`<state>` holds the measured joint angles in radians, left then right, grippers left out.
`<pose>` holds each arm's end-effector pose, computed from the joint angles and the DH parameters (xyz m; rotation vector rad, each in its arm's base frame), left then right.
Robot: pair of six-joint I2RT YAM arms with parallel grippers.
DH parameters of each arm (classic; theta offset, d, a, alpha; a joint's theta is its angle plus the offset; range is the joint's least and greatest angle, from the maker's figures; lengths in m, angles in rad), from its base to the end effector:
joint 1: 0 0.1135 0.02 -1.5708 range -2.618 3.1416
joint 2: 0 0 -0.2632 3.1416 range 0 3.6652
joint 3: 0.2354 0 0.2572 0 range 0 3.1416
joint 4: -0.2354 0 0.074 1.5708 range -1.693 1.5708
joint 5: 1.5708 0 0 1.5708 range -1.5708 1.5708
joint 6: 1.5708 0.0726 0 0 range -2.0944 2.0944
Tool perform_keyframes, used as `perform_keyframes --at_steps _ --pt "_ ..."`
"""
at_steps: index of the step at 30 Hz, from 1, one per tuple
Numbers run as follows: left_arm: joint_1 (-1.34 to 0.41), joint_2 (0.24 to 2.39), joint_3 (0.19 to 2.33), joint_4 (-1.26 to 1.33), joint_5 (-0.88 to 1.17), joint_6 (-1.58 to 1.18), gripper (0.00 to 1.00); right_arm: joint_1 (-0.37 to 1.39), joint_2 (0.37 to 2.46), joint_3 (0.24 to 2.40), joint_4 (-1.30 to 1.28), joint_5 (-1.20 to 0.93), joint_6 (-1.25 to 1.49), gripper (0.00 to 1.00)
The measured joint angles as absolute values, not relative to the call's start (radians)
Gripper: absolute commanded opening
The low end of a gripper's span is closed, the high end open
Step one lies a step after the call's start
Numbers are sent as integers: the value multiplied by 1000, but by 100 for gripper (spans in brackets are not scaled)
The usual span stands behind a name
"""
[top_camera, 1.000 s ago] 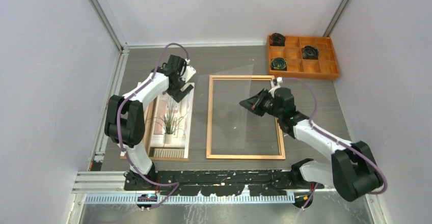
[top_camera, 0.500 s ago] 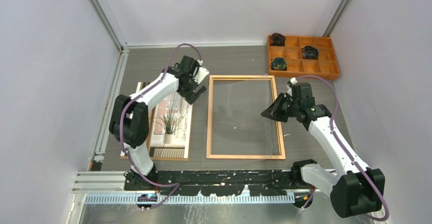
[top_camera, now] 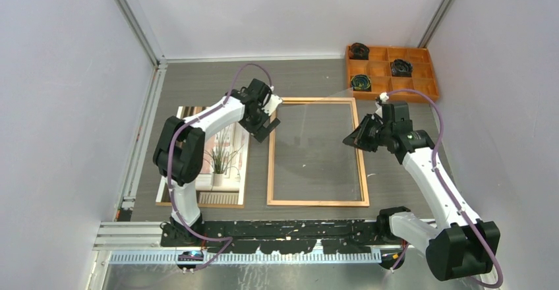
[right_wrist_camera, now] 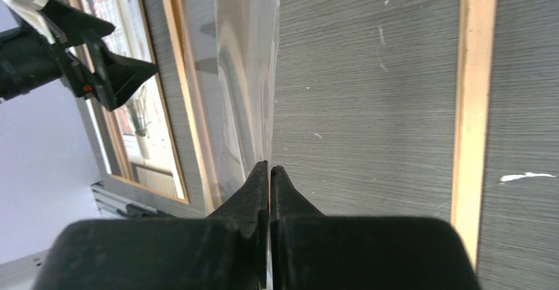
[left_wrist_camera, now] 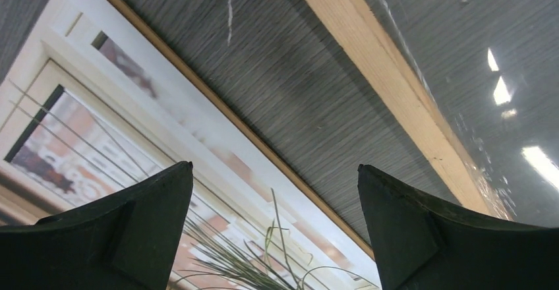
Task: Put the photo into the frame
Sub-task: Pick up the photo frame item at the center of the board, then move the photo frame to the center of the board.
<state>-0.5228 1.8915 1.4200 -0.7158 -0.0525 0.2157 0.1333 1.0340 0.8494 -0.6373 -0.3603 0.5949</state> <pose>0.3553 -0.2003 0.1673 0.9811 2.5741 -0.0103 0.2334 0.0571 0.2488 0.3912 2.4340 0.7626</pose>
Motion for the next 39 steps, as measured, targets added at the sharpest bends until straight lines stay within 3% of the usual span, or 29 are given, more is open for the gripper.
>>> perform_keyframes --at_steps 12,21,25,35,39 --pt "-574 1942 1491 -718 52 139 94 129 988 847 -658 -303 577 3" --pt "-588 2001 1494 -716 63 131 70 128 988 801 -613 -348 601 4" --pt "-589 1995 1476 -699 57 142 65 130 986 772 -580 -366 630 4" --pt "-540 1944 1354 -645 -2 204 65 266 989 667 -425 -339 748 4" --pt "-499 1925 1340 -648 -20 224 77 355 1060 670 -349 -294 776 4"
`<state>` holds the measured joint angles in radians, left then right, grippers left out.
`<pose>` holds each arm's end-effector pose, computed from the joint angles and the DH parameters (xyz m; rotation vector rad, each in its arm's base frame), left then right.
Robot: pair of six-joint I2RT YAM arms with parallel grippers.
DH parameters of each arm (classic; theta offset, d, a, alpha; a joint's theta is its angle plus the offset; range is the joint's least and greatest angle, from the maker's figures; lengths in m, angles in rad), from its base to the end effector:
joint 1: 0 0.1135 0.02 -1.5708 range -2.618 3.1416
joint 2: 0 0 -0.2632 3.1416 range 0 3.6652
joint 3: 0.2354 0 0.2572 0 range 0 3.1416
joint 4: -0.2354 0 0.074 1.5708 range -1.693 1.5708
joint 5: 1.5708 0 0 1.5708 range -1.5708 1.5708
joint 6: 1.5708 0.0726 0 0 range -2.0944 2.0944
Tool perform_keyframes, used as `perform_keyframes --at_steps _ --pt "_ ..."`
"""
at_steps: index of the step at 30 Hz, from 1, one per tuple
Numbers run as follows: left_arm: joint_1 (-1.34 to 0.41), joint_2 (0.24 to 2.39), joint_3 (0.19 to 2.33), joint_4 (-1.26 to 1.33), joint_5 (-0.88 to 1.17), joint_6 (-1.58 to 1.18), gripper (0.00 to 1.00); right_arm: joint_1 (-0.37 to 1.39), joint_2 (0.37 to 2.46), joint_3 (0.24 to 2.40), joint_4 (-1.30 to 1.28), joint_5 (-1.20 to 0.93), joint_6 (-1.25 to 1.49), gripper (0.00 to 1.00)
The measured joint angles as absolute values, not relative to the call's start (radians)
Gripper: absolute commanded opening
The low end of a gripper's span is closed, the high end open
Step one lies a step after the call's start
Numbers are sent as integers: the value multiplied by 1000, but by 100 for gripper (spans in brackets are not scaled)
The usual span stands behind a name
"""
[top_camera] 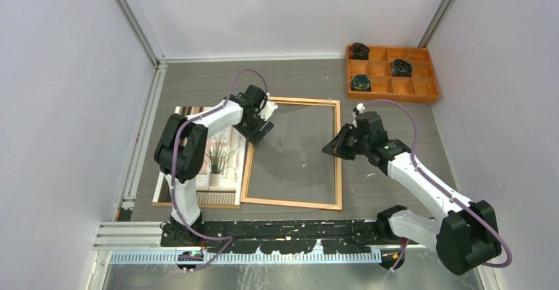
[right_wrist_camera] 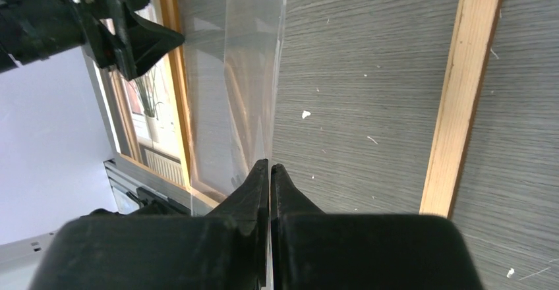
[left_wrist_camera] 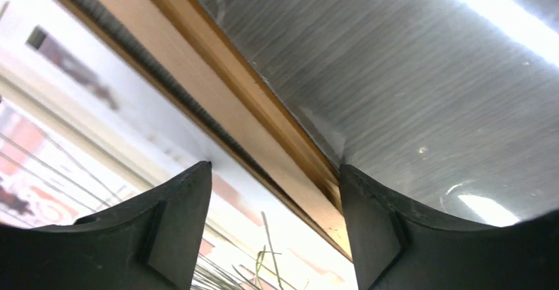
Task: Put the photo into the frame
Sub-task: Move the photo frame to the center of the board.
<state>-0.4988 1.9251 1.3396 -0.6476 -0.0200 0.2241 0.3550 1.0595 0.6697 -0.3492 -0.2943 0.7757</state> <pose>0.3533 -0.1908 0.1338 0.9872 2.6246 -0.0377 0.2284 0.1071 0.2068 0.3539 2.4235 0.8841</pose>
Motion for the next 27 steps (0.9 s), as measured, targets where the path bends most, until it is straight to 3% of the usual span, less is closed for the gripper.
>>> perform_keyframes --at_steps 3,8,15,27 --pt "-470 1912 1336 -657 -25 228 86 373 1087 670 -334 -275 790 4" --pt "-426 1847 1344 -709 53 225 91 373 1067 695 -327 -258 797 4" --pt "-296 1707 1444 -767 204 216 91 373 1047 747 -249 -328 821 4" --pt "26 1706 1459 -742 188 181 90 408 1090 962 -167 -532 834 4"
